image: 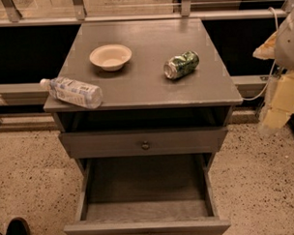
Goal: Place blue plastic bottle into middle drawer
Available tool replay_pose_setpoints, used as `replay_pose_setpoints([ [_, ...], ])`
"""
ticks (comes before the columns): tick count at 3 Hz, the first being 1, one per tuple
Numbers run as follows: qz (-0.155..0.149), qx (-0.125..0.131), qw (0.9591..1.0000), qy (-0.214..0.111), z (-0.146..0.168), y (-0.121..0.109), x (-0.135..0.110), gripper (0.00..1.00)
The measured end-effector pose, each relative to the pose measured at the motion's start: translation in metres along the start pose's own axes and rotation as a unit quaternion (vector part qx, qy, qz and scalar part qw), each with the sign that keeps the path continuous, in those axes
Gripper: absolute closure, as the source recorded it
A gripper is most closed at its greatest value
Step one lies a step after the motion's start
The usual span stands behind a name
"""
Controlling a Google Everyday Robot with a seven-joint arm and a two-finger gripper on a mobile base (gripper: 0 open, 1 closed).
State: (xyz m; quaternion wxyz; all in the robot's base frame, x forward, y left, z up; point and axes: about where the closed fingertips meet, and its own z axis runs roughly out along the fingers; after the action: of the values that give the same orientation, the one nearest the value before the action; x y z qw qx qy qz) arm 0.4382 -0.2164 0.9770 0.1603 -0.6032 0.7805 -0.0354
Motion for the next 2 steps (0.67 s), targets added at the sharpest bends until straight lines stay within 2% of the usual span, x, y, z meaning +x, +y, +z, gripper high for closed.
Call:
replay_pose_setpoints([
  [1, 0.0, 0.0, 1.0, 0.0, 0.0, 0.0, 0.0, 0.0],
  [2, -0.016, 0.002, 0.9996, -0.024, 0.005, -0.012, -0.03, 0.0],
])
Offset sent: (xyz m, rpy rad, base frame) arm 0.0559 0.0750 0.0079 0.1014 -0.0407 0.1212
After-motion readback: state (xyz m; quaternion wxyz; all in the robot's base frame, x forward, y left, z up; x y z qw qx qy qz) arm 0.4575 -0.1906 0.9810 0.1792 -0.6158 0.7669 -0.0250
